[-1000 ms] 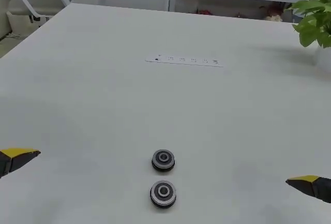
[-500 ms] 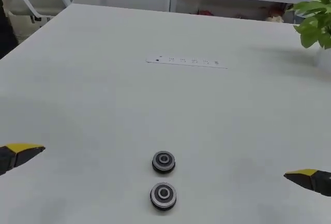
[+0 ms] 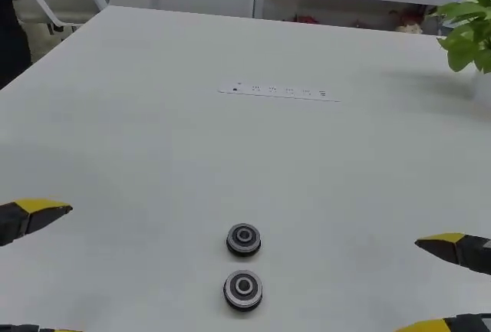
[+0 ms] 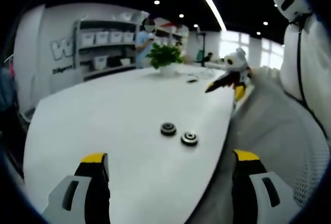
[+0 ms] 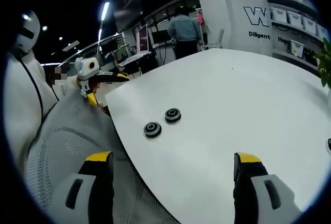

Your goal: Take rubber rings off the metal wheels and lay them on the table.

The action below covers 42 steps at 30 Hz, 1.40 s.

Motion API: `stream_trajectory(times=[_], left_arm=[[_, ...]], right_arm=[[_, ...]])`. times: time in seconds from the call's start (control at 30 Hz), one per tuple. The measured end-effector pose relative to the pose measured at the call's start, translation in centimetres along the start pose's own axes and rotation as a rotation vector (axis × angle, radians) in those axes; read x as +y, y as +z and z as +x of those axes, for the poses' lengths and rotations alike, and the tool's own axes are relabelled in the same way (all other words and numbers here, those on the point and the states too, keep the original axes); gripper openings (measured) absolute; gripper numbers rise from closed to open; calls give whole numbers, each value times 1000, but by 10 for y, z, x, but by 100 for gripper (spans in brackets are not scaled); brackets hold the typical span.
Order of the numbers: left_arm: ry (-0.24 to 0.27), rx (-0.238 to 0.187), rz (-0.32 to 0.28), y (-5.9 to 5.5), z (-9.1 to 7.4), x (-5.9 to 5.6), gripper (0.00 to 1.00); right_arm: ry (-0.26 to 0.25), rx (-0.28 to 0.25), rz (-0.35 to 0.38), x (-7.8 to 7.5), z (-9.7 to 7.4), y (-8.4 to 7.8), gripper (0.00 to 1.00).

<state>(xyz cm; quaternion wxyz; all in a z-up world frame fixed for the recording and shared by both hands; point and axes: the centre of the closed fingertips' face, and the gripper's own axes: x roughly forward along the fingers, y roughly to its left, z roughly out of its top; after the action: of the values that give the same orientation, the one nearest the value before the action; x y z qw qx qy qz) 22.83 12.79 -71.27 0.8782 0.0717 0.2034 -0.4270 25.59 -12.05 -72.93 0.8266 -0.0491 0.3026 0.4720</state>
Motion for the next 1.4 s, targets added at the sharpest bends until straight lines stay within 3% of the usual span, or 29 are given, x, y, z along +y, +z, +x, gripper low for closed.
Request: stream_trajectory(times=[0.2, 0.33, 0.73, 0.9, 1.03, 1.4], left_arm=[[-16, -25, 20, 11, 4, 1, 100], [-39, -15, 48, 15, 8, 0, 100], [-86, -40, 93, 32, 18, -4, 100], [-108, -47, 129, 42, 26, -8, 100], [-118, -57, 198, 50, 32, -12, 99], [-143, -84, 247, 61, 45, -18, 96]], right_arm=[[8, -25, -26, 0, 5, 16, 93], [16, -32, -48, 0, 7, 25, 93], [47, -26, -102, 4, 13, 36, 93], [71, -39, -129, 9, 17, 47, 92], [94, -45, -157, 15, 21, 55, 91], [177, -51, -223, 33, 31, 60, 87]])
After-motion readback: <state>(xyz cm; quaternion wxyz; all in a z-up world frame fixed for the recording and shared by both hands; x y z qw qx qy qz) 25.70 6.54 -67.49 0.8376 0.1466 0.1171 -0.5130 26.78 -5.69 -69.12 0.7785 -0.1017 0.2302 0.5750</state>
